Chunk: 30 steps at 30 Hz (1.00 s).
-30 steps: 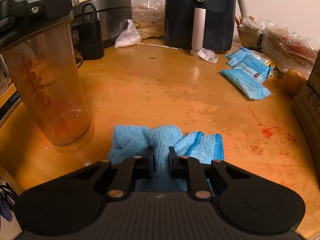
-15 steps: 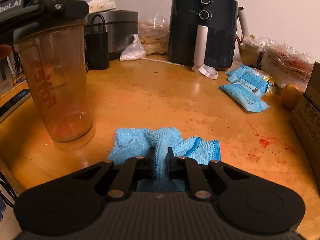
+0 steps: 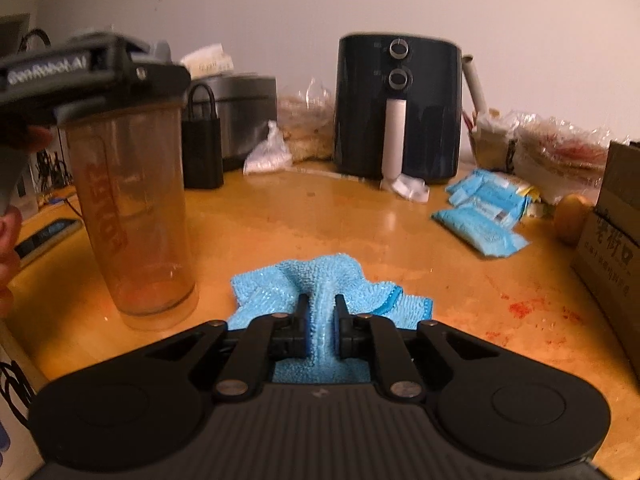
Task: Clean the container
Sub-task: 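Lift the pinched blue cloth off the table with the right tool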
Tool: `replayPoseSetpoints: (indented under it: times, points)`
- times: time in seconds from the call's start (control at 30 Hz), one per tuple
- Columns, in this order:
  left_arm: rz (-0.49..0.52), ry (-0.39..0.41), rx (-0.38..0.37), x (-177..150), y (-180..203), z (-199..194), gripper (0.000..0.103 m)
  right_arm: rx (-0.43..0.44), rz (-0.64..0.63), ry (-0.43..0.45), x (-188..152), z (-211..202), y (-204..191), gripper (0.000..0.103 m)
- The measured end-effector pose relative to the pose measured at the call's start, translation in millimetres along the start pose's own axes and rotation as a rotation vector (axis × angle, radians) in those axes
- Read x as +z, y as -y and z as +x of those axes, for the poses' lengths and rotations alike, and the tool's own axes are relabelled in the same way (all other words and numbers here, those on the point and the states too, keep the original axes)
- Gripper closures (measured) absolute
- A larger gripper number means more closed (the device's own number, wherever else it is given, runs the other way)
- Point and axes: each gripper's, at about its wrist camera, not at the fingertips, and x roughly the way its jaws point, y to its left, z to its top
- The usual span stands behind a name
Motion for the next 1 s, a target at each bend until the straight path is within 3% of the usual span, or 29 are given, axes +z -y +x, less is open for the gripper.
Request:
replayPoseSetpoints:
  times: [0.47, 1.0]
  points:
    - [0.002, -0.004, -0.004, 1, 0, 0, 0.008, 0.0, -0.014, 0.194, -4, -26, 6, 0.102]
    - [0.015, -0.007, -0.042, 0, -5, -1, 0.008, 0.038, 0.01, 0.251, -10, -35, 14, 0.101]
